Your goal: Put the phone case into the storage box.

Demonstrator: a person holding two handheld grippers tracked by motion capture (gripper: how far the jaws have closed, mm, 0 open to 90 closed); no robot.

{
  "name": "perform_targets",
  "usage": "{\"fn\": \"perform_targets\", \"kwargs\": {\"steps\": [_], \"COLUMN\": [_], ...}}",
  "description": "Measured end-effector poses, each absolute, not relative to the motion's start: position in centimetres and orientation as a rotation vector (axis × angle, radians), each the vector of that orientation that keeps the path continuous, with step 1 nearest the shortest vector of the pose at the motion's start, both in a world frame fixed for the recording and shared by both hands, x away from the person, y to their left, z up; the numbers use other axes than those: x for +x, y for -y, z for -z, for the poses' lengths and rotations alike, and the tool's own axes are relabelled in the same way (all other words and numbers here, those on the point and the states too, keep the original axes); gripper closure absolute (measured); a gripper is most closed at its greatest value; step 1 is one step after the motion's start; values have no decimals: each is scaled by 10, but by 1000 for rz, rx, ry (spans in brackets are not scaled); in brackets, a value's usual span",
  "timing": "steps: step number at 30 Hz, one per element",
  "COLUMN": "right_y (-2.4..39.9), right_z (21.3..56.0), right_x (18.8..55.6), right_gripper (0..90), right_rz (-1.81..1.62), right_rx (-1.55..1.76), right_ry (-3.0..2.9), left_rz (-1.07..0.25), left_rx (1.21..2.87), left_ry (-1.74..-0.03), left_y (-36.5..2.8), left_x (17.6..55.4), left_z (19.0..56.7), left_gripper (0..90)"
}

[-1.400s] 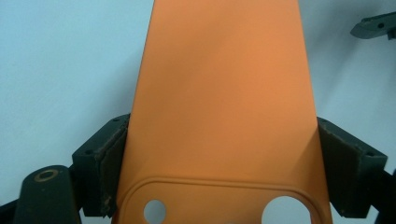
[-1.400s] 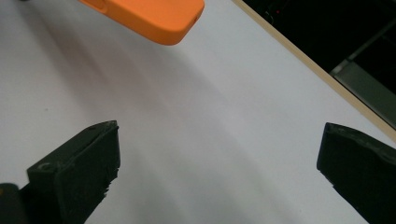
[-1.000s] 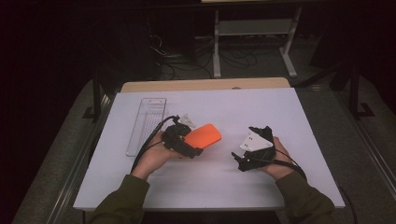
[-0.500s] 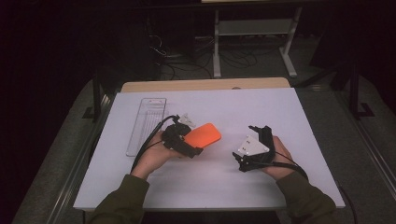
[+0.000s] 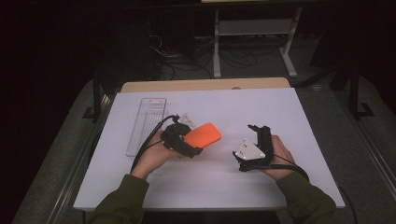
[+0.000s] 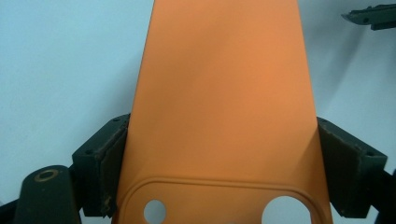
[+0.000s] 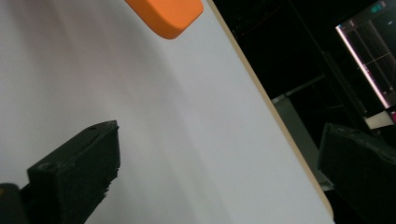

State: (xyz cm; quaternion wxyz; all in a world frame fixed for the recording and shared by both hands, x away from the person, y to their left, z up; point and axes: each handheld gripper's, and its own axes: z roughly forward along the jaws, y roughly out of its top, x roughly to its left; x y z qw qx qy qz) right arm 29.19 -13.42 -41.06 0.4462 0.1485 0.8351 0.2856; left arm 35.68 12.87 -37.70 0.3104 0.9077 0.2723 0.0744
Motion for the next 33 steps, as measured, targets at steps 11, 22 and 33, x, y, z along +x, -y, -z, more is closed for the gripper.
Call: {"fn": "perform_targets", "kwargs": {"steps": [11, 22, 33], "right_y": [129, 124, 117], "right_z": [411, 412, 415], "right_x": [288, 285, 280], "right_gripper": [0, 0, 0], "right_rz": [-681, -605, -514], "right_rx": [321, 209, 81], "right_ry": [-2026, -1979, -1933], "left_rz": [-184, -191, -175], "left_rx": [2405, 2395, 2422], "left_ry": [-718, -709, -685], "left_y": [-127, -126, -124], "left_x": [356, 355, 353], "left_z": [376, 376, 374], "left_gripper": [151, 151, 151]}}
